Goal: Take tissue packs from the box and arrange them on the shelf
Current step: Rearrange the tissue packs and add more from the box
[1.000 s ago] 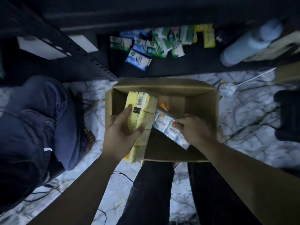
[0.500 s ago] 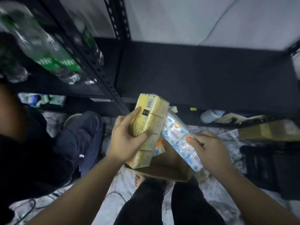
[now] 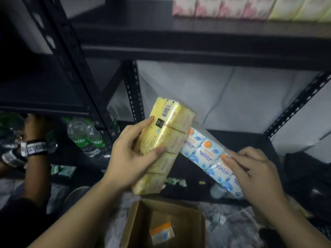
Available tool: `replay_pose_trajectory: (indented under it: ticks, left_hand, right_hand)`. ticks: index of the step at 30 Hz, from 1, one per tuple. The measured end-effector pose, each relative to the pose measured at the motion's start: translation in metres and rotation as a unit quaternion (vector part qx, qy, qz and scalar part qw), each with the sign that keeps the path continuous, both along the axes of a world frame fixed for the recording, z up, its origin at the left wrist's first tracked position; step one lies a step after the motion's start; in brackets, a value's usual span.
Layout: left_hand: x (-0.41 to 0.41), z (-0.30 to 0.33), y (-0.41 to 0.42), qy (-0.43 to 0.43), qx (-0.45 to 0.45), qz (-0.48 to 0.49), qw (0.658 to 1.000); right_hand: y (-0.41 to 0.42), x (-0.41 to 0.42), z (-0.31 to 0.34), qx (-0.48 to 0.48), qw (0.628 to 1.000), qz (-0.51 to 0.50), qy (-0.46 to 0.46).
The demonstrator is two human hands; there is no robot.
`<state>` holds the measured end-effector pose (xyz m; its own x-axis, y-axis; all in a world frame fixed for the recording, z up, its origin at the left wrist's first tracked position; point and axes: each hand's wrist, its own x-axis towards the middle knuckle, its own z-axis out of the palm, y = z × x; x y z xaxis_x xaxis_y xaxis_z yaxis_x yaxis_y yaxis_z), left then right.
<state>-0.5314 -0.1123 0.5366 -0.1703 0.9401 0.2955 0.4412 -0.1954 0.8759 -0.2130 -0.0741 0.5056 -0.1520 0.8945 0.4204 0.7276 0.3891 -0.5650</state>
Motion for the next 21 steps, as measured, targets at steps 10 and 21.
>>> replay_pose_trajectory:
  ticks: [10, 21]
  left_hand:
    - [0.009, 0.178, 0.035, 0.066, 0.160, -0.027, 0.985]
    - [-0.002, 0.283, 0.109, 0.269, 0.101, -0.059, 0.956]
  right_hand:
    - [0.026, 0.041, 0.163, 0.208, 0.978, -0.018, 0.016]
    - [0.087, 0.081, 0.264, 0.304, 0.941, -0.079, -0.123]
